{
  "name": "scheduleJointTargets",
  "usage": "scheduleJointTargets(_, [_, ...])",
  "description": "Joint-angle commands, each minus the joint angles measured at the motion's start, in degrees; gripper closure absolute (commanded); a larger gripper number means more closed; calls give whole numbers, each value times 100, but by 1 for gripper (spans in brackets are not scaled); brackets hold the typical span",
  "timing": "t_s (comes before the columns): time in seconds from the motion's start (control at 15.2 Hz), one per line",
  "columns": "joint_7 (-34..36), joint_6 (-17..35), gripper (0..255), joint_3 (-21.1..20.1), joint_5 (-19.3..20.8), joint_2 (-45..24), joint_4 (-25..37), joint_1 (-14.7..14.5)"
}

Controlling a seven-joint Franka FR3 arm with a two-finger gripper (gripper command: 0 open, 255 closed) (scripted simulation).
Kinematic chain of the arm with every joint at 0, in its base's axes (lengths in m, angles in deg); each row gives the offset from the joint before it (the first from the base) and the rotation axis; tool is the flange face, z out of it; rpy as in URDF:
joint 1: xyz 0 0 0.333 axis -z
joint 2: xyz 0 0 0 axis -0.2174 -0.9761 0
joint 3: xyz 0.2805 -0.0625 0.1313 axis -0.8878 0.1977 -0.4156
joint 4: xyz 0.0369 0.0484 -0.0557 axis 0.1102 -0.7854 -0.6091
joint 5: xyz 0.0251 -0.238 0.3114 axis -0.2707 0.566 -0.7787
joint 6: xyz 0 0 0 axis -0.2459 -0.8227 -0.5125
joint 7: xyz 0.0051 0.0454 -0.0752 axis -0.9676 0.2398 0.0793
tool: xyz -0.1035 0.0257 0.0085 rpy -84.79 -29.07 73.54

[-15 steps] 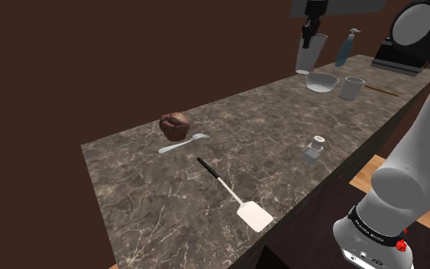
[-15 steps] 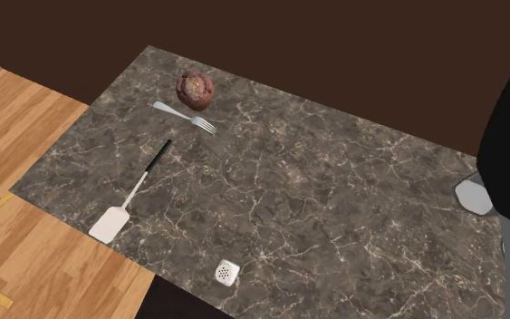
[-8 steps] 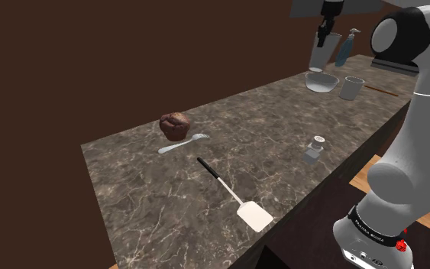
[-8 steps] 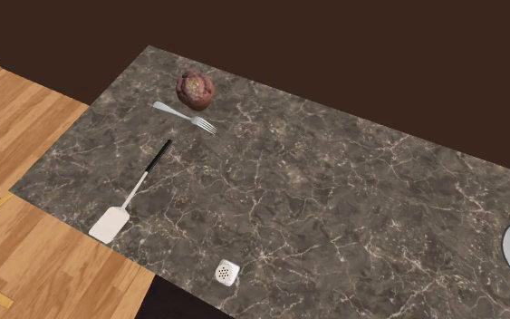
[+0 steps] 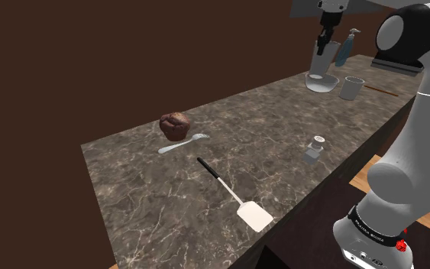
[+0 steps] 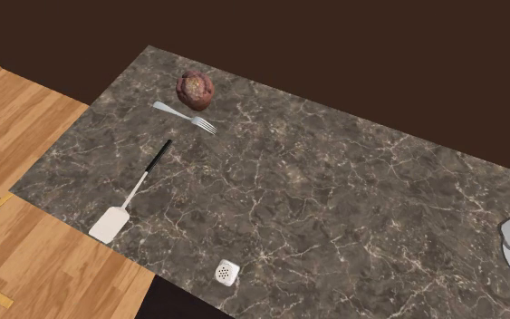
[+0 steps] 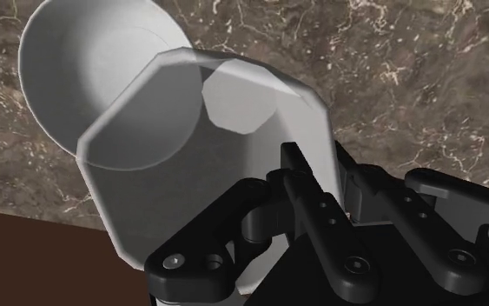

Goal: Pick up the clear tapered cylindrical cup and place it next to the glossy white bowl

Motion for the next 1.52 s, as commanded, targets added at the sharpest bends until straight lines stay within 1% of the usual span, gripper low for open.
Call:
scheduleJointTargets(0.0, [19,173,255,-4,15,51,-216,-18])
scheduleJointTargets(0.53, [83,866,255,-16,70,223,-1079,-71])
scheduleJointTargets(1.06, [130,1494,255,-32,94,278,-1762,-90])
scheduleJointTargets(1.45, [131,1494,255,-39,96,278,-1762,-84])
